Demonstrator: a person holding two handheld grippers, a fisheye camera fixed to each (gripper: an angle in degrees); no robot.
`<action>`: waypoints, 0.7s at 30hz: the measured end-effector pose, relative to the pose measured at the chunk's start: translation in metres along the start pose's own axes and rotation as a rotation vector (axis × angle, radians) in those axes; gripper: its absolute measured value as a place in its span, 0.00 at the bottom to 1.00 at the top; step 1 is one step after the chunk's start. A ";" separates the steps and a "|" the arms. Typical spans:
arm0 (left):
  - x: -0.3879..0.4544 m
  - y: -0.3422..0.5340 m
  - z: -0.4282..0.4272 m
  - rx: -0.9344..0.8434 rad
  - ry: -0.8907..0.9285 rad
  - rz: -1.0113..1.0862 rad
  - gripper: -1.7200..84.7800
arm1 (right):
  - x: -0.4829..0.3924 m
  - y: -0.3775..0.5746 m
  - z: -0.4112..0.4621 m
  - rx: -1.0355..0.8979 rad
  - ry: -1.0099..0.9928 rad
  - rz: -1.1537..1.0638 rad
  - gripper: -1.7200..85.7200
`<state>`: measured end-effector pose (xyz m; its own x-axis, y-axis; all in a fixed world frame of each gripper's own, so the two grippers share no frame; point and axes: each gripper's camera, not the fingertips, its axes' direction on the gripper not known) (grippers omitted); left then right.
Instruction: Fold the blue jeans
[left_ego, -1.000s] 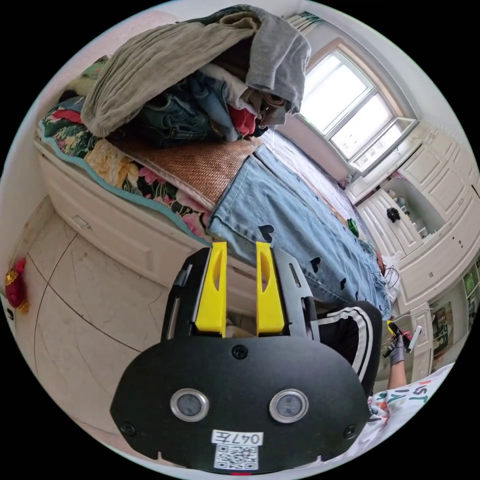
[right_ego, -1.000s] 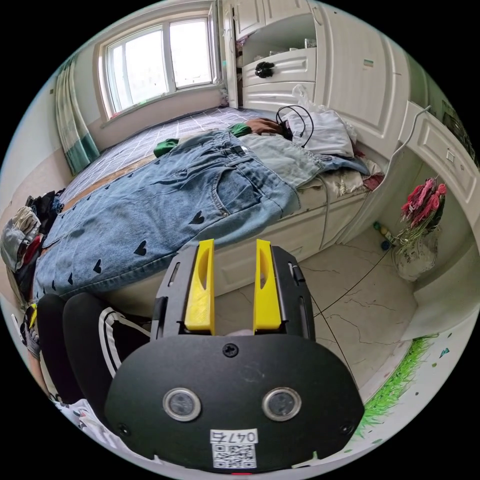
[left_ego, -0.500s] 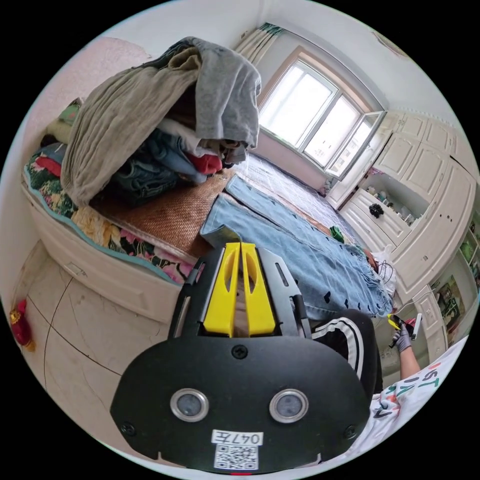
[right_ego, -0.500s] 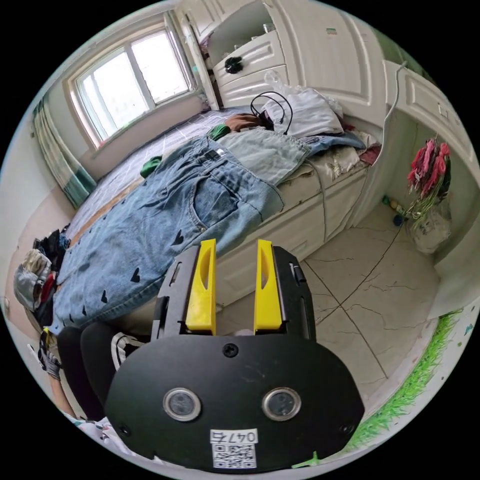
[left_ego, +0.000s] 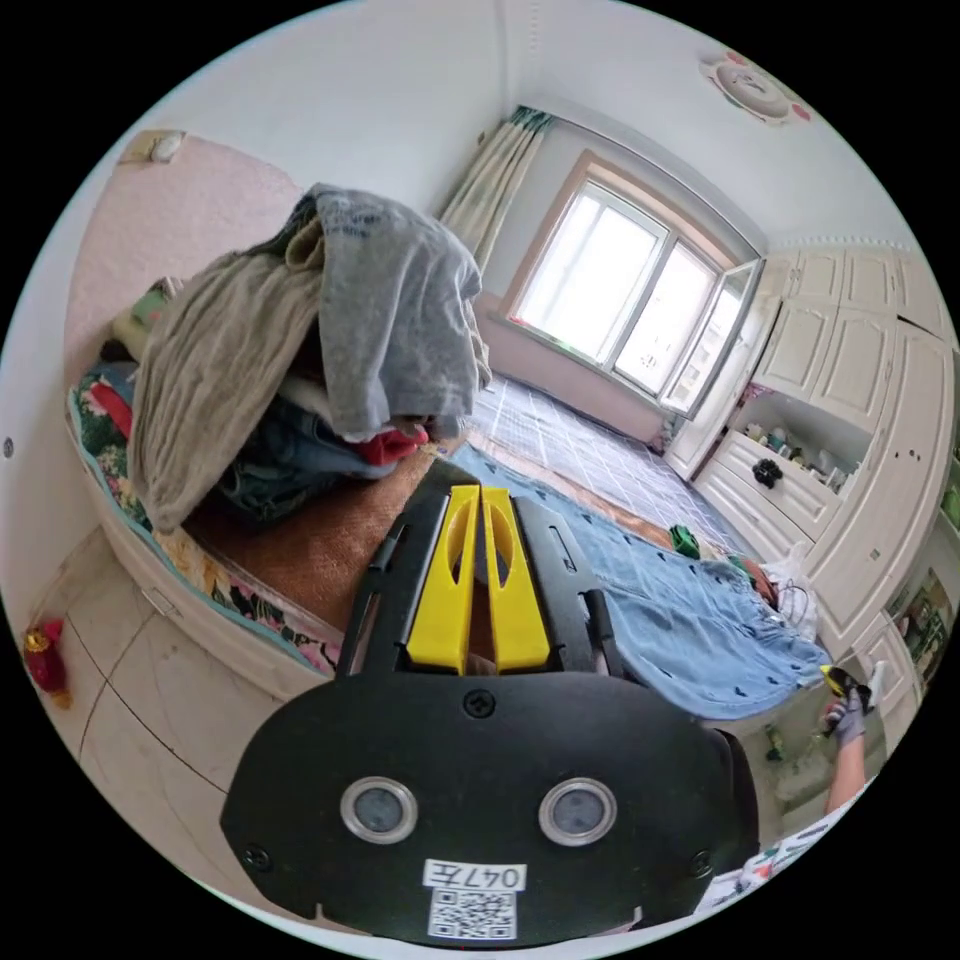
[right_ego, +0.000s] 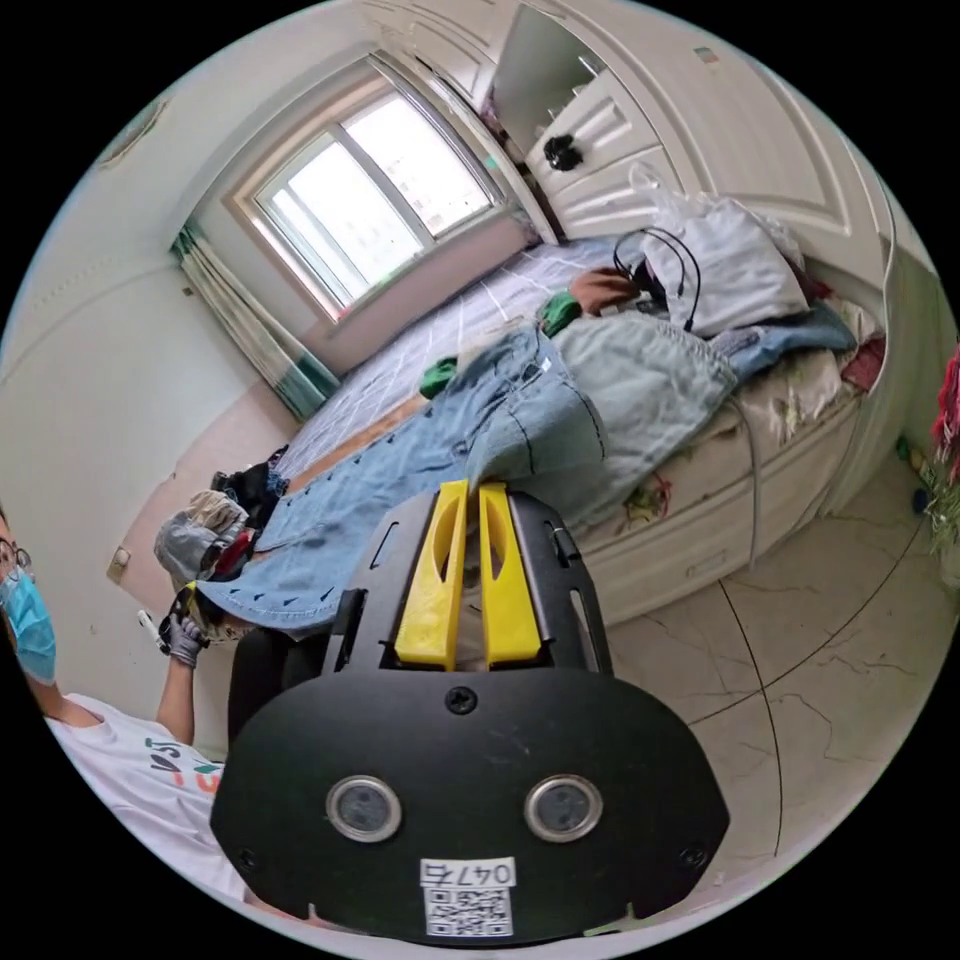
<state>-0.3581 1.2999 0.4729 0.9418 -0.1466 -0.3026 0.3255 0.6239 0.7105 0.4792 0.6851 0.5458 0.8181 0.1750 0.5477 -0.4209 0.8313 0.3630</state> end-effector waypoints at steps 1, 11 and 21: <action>0.009 -0.013 -0.006 0.030 -0.027 0.025 0.01 | -0.006 -0.005 -0.007 0.018 0.012 -0.017 0.01; 0.010 -0.079 -0.019 0.090 -0.090 0.023 0.01 | -0.022 0.028 -0.053 0.051 0.219 -0.046 0.01; 0.046 -0.158 0.050 0.139 -0.078 0.013 0.01 | 0.013 0.005 -0.049 0.046 0.036 0.052 0.01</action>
<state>-0.3617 1.1559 0.3781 0.9481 -0.2013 -0.2462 0.3163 0.5150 0.7967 0.5066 0.7172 0.5177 0.8078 0.2367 0.5398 -0.4800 0.7958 0.3693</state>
